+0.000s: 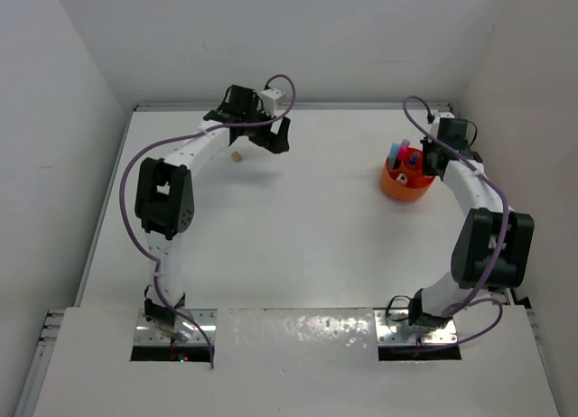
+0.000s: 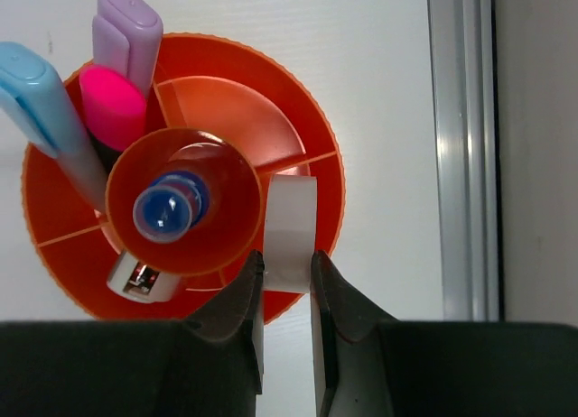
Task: Sort the stationery into containers
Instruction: Place the stationery in the storage box.
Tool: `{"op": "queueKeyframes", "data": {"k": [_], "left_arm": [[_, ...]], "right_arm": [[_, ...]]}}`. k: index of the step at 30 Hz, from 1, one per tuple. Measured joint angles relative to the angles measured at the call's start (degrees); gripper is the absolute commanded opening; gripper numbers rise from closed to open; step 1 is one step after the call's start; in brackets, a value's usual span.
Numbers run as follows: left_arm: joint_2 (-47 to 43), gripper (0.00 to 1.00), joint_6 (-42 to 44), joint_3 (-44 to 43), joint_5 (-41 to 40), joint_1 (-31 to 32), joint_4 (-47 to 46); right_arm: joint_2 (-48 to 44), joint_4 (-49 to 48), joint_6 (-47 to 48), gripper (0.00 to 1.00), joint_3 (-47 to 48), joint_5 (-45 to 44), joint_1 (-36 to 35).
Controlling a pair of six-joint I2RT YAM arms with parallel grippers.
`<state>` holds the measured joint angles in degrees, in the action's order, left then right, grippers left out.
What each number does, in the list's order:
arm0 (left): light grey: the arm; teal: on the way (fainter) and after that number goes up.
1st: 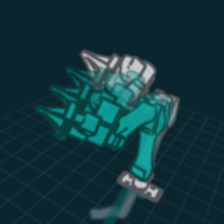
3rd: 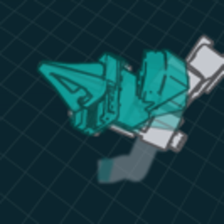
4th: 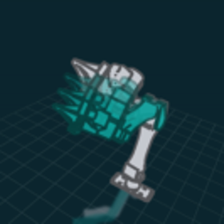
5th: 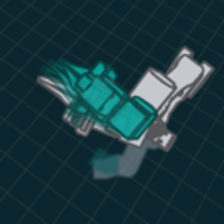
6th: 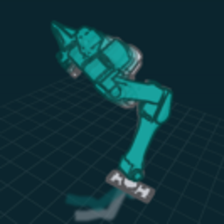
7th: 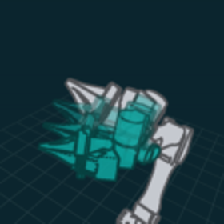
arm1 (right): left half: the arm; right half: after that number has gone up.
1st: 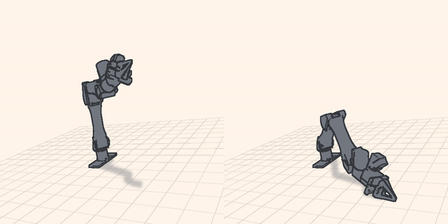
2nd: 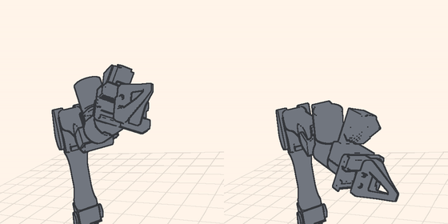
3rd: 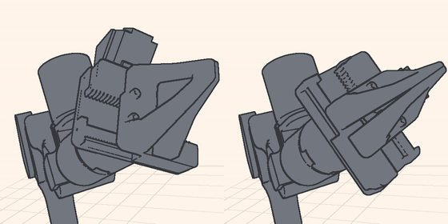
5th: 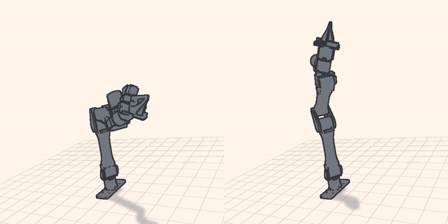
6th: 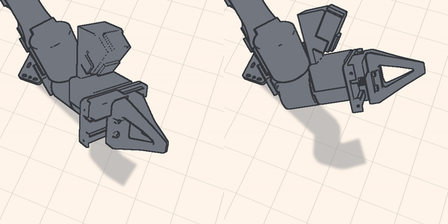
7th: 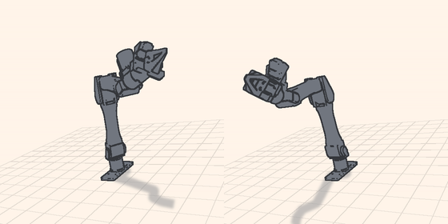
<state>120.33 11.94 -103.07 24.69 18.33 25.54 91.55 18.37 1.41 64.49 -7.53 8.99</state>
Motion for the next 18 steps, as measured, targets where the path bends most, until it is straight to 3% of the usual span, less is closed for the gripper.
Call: {"op": "queueKeyframes", "data": {"k": [8, 18], "left_arm": [[0.0, 1.00, -0.2, 0.0, 0.0, 0.0, -0.1], [0.0, 1.00, -0.4, 0.9, 0.1, 0.0, -0.5]], "right_arm": [[-7.6, -1.9, -10.3, 0.00, -5.7, -2.1, 0.0], [-7.7, -4.6, -15.3, 0.00, -6.9, -2.6, 0.0]]}}
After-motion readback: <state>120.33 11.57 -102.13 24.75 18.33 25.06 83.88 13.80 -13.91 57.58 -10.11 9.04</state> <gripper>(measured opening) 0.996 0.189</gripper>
